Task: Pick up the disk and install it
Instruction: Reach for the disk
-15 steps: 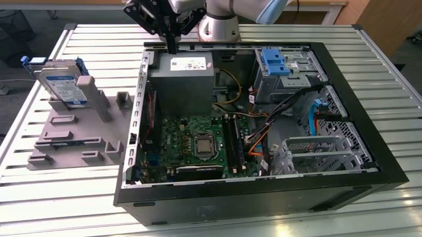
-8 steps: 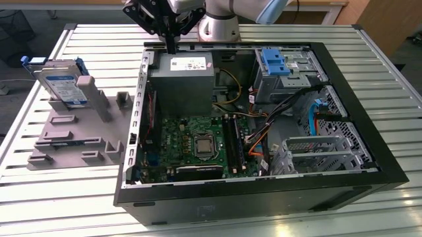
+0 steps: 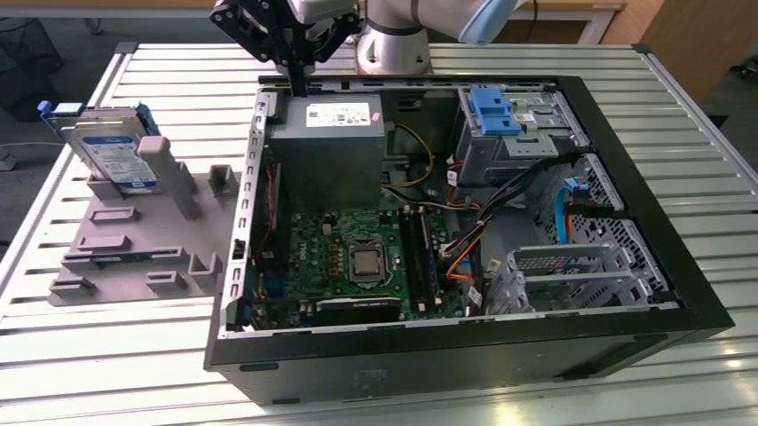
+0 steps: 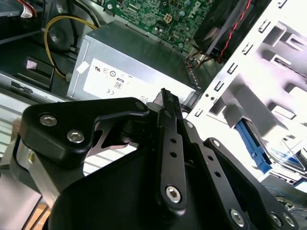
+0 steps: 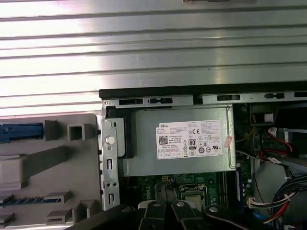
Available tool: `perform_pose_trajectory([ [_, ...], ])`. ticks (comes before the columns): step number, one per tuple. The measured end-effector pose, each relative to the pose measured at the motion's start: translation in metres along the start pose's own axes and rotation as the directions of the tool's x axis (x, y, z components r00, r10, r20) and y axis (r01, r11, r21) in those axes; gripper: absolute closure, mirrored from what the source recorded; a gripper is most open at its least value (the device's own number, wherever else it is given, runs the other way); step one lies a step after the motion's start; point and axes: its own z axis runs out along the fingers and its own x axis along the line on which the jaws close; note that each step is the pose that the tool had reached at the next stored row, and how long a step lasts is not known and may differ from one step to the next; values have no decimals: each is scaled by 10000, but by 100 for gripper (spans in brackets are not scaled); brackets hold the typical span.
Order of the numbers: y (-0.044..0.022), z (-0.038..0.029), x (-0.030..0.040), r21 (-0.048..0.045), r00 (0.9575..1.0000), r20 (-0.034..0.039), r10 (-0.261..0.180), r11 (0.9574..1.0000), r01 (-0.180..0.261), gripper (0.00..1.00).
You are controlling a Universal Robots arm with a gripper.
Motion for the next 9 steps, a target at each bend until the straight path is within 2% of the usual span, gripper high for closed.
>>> perform_pose_trajectory([
  [9,-3,-1,63,0,10000,0,1,10000,-1,89],
])
